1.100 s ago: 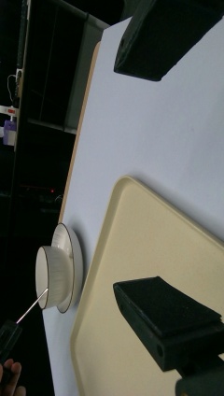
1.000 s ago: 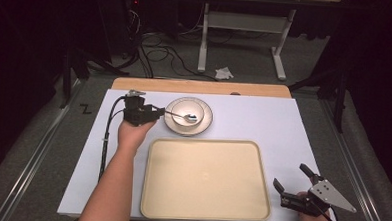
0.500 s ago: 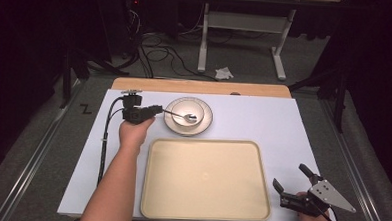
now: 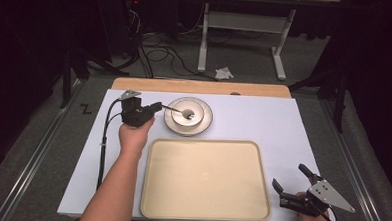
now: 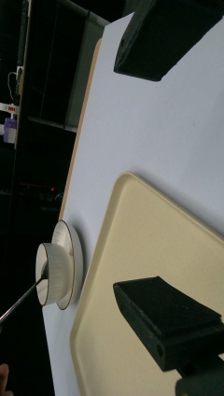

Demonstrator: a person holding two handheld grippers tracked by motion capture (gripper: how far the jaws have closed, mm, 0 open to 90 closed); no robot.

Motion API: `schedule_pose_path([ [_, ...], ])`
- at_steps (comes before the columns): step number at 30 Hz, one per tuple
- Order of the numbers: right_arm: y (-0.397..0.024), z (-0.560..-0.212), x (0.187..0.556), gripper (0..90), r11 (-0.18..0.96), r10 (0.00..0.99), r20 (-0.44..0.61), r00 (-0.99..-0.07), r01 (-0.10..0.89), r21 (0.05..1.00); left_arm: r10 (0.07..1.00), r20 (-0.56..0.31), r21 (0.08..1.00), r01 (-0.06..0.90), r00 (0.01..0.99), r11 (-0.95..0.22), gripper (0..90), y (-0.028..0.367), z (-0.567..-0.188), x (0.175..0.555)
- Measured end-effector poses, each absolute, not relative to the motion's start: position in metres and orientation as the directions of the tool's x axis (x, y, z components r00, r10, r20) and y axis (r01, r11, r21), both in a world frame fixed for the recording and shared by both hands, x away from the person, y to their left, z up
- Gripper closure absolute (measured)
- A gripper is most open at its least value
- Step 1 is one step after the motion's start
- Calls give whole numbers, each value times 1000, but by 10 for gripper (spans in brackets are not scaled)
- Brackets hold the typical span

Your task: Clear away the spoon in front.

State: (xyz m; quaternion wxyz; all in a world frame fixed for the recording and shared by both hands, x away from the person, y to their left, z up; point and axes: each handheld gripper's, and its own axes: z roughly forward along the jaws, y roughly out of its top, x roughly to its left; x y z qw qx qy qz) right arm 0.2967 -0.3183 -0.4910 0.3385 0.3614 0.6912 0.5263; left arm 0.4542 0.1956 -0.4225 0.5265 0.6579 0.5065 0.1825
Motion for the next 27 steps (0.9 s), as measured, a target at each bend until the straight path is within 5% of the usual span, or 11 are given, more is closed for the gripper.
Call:
schedule_pose_path([
  [27,-315,-489,295,5,195,851,-101,-515,132,972,872,-136,957,289,470,-7,897,193,-385,382],
])
